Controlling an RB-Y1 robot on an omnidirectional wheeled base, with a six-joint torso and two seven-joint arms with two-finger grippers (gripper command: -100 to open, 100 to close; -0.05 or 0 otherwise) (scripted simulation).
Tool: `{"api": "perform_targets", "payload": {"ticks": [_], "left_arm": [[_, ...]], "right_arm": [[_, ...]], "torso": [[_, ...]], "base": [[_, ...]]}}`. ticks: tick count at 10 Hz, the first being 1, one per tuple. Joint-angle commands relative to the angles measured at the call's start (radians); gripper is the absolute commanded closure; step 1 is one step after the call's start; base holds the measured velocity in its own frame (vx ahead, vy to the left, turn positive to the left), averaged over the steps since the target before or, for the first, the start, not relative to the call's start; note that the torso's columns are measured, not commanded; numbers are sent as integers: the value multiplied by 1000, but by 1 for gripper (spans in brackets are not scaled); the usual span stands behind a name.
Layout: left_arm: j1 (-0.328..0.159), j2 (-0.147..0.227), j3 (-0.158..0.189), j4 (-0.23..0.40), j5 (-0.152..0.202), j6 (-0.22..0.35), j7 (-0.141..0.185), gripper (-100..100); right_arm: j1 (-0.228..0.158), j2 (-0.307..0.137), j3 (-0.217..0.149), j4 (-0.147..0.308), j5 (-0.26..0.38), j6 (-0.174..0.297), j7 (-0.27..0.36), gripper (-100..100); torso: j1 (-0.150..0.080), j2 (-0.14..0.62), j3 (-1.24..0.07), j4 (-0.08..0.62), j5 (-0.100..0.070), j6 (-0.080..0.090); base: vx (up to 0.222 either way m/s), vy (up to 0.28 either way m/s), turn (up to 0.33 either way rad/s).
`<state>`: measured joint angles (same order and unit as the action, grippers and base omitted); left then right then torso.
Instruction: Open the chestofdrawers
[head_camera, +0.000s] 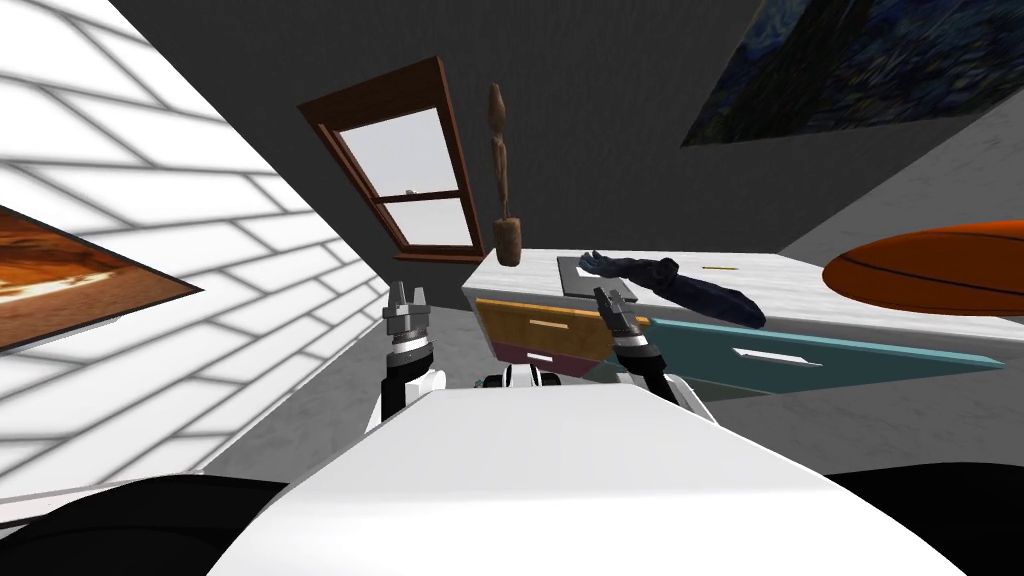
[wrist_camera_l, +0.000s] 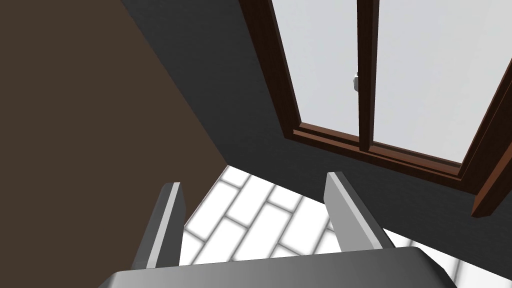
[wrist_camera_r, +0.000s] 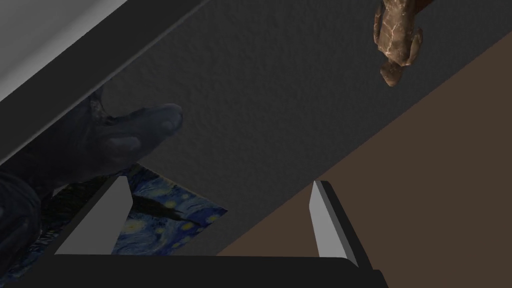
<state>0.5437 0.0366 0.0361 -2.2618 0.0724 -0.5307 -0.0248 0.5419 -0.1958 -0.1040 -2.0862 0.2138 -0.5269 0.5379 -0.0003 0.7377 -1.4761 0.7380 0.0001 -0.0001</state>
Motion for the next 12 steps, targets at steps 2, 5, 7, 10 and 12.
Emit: {"api": "perform_targets", "payload": {"ticks": [2,5,7,10,12], "left_arm": [[0,0,0,0,0,0,0,0],[0,0,0,0,0,0,0,0],[0,0,0,0,0,0,0,0],[0,0,0,0,0,0,0,0],[0,0,0,0,0,0,0,0]], "right_arm": [[6,-5,-27,28,25,-23,83,-100],[16,-10,-73,73,74,-59,177,-100],[21,-13,-97,97,100,-76,234,-100],[24,-14,-121,121,126,-94,312,-100],[28,-16,-146,146,153,-112,365,-100]], "torso": [[0,0,0,0,0,0],[1,1,0,0,0,0],[1,0,0,0,0,0],[-3,1,0,0,-1,0],[1,0,0,0,0,0]], "base": [[16,74,-10],[22,101,-34],[23,114,-27],[19,82,-21],[26,102,-30]]}}
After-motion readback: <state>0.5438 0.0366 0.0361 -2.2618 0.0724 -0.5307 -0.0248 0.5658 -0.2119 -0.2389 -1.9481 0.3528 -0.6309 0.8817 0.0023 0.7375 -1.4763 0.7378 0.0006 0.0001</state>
